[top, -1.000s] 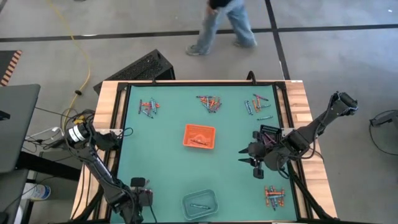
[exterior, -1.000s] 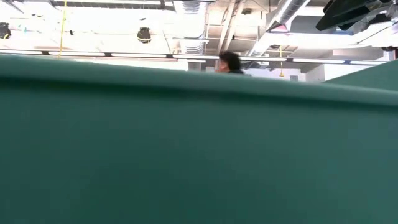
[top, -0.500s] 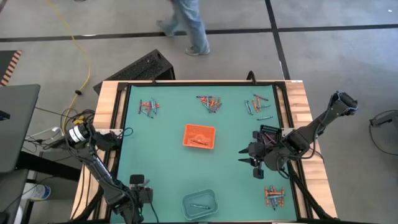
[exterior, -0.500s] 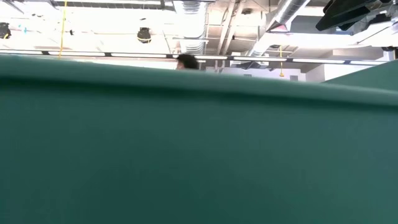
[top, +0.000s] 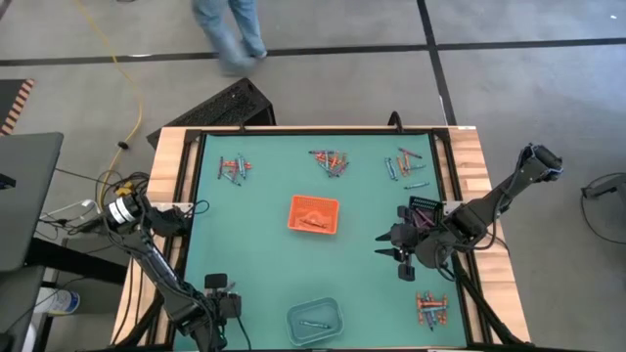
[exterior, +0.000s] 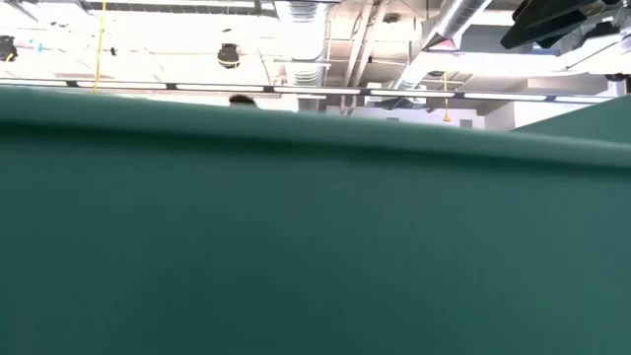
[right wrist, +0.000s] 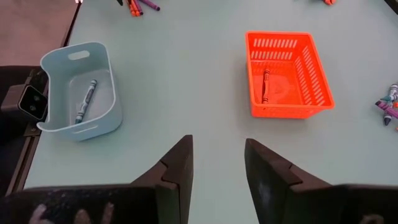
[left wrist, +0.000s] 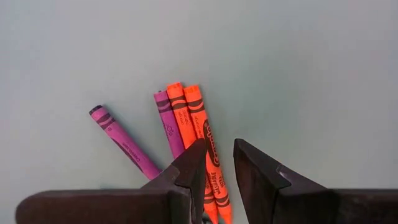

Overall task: Sort crayons
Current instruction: Put the orange crayon into the orange bin, then put the blue crayon into the blue bin

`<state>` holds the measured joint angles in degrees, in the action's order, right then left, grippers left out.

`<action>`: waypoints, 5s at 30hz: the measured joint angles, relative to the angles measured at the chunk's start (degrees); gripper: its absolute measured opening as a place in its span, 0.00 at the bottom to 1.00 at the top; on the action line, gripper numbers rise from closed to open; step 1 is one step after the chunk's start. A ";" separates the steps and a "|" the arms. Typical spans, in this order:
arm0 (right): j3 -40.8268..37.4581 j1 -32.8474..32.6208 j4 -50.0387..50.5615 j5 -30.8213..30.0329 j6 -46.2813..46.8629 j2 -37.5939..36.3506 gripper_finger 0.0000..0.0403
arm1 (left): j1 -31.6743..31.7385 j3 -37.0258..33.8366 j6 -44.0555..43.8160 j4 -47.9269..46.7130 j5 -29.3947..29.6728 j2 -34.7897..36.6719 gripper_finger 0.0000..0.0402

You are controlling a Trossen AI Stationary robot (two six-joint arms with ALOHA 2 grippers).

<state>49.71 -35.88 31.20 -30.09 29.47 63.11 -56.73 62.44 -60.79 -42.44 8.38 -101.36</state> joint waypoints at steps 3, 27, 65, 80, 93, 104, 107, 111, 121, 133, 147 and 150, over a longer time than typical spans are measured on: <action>0.00 0.01 0.01 0.00 0.01 0.00 0.34 | 0.22 -1.87 -0.68 2.76 -0.62 0.11 0.18; 0.00 0.00 -0.02 0.00 0.02 0.00 0.34 | 1.18 -4.53 0.11 9.91 -2.11 0.20 0.02; -0.45 -0.17 -0.34 0.00 -0.07 0.00 0.34 | 36.74 7.78 61.23 6.84 12.50 5.20 0.00; -4.15 -0.25 -0.26 1.15 2.55 -0.02 0.34 | 54.19 7.54 79.68 21.59 -1.34 4.59 0.00; -4.25 -2.66 0.02 1.58 4.08 -0.01 0.34 | 58.56 6.85 81.19 27.83 -8.72 2.39 0.07; -4.22 2.34 6.19 -4.65 12.88 0.00 0.34 | 58.71 6.66 80.06 22.60 -10.19 1.20 0.08; -4.22 5.74 8.00 -4.59 14.39 0.00 0.34 | 58.71 6.75 80.06 22.20 -10.27 1.36 0.08; -4.22 9.55 8.20 -4.58 14.24 0.00 0.34 | 58.93 6.71 80.08 20.95 -10.16 1.36 0.08; -4.22 16.53 10.34 -4.55 13.53 0.00 0.34 | 59.54 6.71 79.55 21.40 -9.43 1.36 0.23; -4.22 37.98 15.21 1.17 8.54 0.00 0.34 | 51.88 8.93 71.71 17.03 -19.14 1.38 0.33; -8.13 66.23 3.45 19.71 -5.01 2.68 0.34 | 26.28 8.40 60.57 21.36 -6.52 1.03 0.33; -8.22 68.62 1.97 19.76 -5.73 5.94 0.34 | 22.70 8.39 59.14 22.69 -2.72 1.03 0.33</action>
<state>41.50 32.74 33.18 -10.33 23.74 69.05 -34.03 70.83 -1.65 -19.76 5.66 -100.33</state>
